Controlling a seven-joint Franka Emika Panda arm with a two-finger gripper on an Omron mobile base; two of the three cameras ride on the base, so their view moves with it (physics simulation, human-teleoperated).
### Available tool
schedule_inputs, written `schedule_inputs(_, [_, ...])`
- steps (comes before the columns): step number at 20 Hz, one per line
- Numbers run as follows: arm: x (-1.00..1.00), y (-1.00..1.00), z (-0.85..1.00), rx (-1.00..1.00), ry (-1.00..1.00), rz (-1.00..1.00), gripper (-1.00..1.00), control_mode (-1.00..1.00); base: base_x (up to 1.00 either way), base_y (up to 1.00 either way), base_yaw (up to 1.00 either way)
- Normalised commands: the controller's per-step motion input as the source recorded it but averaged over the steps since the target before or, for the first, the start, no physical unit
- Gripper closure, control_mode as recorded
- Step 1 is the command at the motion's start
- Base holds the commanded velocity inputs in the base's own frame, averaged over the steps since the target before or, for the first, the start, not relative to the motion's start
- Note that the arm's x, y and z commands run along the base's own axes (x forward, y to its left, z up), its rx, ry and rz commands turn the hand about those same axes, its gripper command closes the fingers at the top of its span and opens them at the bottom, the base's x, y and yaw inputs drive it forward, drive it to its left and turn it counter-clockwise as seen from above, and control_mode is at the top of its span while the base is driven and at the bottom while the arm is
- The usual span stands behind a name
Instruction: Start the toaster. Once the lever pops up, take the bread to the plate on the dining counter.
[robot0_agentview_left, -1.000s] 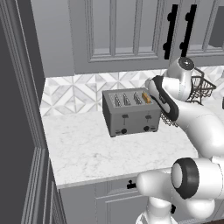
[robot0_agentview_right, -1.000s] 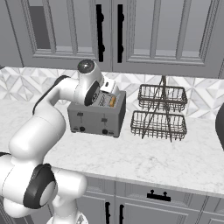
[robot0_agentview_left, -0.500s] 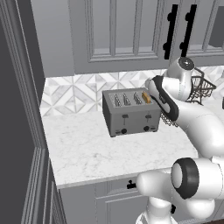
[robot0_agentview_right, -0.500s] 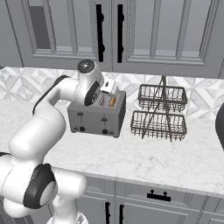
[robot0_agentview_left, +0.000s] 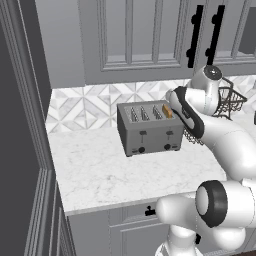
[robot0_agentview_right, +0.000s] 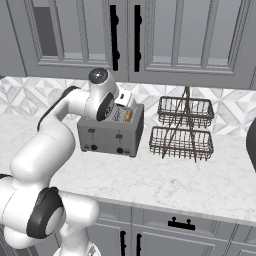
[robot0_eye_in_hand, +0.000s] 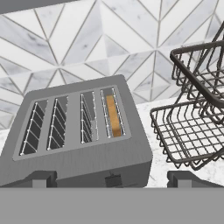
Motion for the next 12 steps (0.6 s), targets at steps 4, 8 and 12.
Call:
schedule_inputs(4, [0.0, 0.0, 0.0, 0.0, 0.0, 0.0, -1.0, -1.0, 0.0, 0.0, 0.0])
schedule_inputs(8, [0.0, 0.0, 0.0, 0.0, 0.0, 0.0, -1.0, -1.0, 0.0, 0.0, 0.0])
schedule_inputs(12, [0.0, 0.0, 0.0, 0.0, 0.0, 0.0, -1.0, -1.0, 0.0, 0.0, 0.0])
